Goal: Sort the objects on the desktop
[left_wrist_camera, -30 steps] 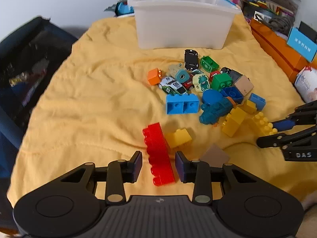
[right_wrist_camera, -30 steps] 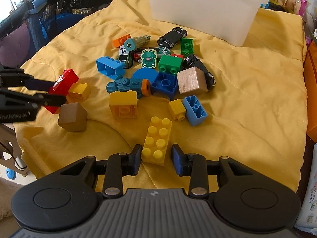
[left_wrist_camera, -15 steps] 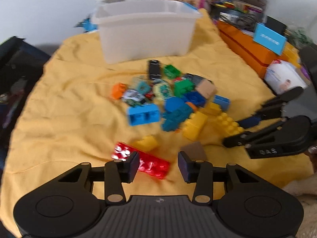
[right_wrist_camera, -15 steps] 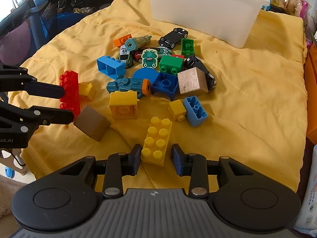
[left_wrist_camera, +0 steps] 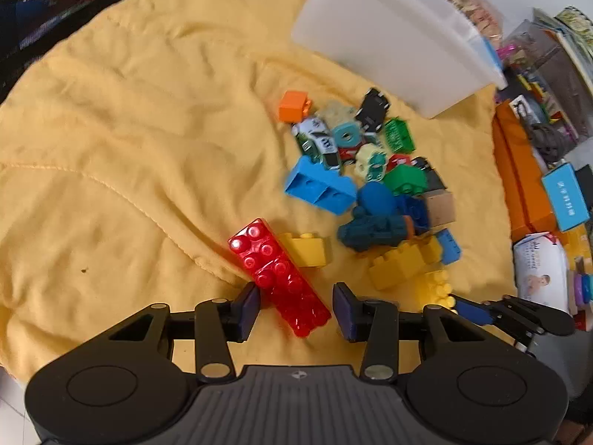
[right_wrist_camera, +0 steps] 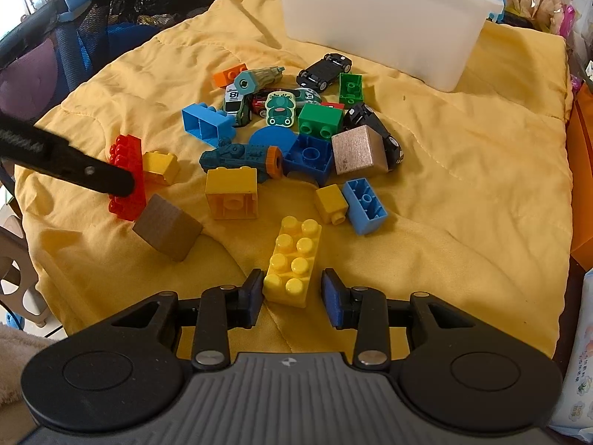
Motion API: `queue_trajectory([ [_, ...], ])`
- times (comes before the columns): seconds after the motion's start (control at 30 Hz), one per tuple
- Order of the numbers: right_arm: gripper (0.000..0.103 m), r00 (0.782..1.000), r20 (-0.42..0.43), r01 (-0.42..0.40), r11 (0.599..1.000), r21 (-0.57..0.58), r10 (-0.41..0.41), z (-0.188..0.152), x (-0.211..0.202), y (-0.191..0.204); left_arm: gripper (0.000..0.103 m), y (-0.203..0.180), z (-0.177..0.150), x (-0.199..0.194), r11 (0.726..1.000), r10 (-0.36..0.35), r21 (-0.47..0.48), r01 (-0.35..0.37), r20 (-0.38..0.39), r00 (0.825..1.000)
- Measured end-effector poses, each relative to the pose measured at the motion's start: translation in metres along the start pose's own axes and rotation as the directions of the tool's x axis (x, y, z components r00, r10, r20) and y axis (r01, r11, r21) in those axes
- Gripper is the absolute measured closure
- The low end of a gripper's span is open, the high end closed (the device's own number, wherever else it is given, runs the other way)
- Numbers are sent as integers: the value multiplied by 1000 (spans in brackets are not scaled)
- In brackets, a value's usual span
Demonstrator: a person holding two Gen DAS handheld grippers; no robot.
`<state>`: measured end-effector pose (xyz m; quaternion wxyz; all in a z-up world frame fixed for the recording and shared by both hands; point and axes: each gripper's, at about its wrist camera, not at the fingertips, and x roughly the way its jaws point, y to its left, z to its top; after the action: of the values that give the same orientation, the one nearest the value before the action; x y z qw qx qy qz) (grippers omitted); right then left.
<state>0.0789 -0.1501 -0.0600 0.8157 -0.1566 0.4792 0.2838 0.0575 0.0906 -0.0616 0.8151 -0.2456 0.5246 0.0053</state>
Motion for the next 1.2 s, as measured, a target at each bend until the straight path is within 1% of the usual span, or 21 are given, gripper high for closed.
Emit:
queue_trajectory([
  [0.03,64,1000,2,5,1000,-4,-5,0,0,1,64,0,-1,1,1000,11,5,-11,-5,1000],
  [0.07,64,1000,5,11,1000,-8,-11,0,0,2,67,0,-1,2,1000,18,18,-18,-5,1000],
  [0.13,65,1000,10,19,1000,-17,-19,-1,-1,3,68,-3,1,2,997,31,74,-29,-13,999],
  [0.17,72,1000,13,21,1000,-21,-21,-1,-1,5,68,-3,1,1,995,34,97,-32,-14,999],
  [0.27,75,999,21,29,999,-29,-29,-1,-3,7,71,-7,4,-3,980,58,189,-54,-12,998],
  [0.3,75,999,22,33,999,-33,-33,-1,-3,8,71,-8,4,-6,976,52,212,-49,-9,999],
  [0.37,75,999,21,33,999,-29,-33,-1,-3,7,76,-7,9,-17,974,21,225,-21,3,1000],
  [0.5,75,998,39,49,999,-6,-48,5,-8,5,76,-8,32,-35,973,-11,232,0,48,999],
  [0.57,75,996,61,60,998,7,-61,12,-13,2,76,-12,46,-42,969,-34,246,16,71,997],
  [0.77,76,987,140,79,996,42,-84,40,-26,-9,76,-40,89,-64,938,-90,346,30,157,983],
  [0.83,76,980,173,91,994,58,-100,50,-33,-14,76,-48,100,-72,926,-114,377,37,185,976],
  [0.9,76,972,205,104,992,71,-117,60,-40,-19,76,-55,108,-74,914,-120,405,27,204,972],
  [1.07,76,954,256,135,987,91,-154,76,-48,-27,76,-57,116,-71,910,-132,413,37,204,970],
  [1.2,75,957,250,126,986,110,-150,77,-44,-30,76,-52,113,-70,915,-129,401,42,192,973],
])
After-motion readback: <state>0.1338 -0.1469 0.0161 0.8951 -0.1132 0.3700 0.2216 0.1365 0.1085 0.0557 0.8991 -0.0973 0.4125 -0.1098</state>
